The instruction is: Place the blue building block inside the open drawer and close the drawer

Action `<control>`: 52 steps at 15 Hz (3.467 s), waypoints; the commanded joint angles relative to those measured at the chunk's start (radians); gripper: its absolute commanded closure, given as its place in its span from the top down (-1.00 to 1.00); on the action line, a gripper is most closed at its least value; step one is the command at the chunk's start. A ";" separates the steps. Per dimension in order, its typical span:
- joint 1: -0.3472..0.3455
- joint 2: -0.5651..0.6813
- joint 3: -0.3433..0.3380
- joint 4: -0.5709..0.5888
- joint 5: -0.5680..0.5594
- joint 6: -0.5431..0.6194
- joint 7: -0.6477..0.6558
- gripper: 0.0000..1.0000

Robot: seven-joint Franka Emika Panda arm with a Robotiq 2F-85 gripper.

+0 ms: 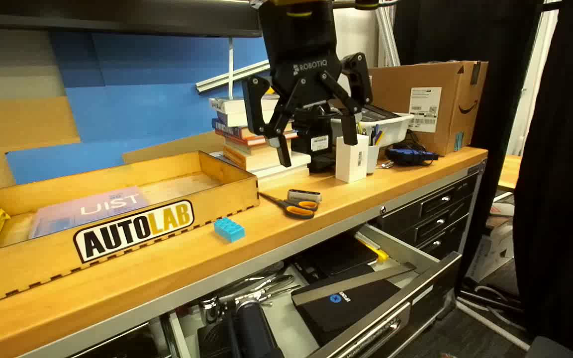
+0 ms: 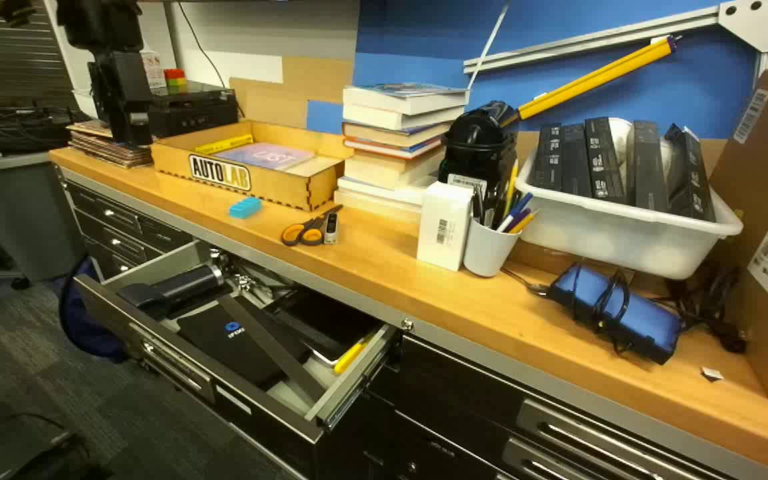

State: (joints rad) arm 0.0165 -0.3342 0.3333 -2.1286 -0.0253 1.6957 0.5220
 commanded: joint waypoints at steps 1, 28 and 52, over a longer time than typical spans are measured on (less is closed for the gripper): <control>0.033 0.005 -0.028 0.007 -0.010 -0.003 0.009 1.00; 0.157 0.741 -0.161 0.523 -0.039 0.256 -0.334 1.00; 0.167 0.446 -0.202 -0.019 0.056 0.384 -0.086 -0.72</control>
State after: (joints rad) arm 0.1712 0.2320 0.1476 -1.9535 0.0112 2.0124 0.3451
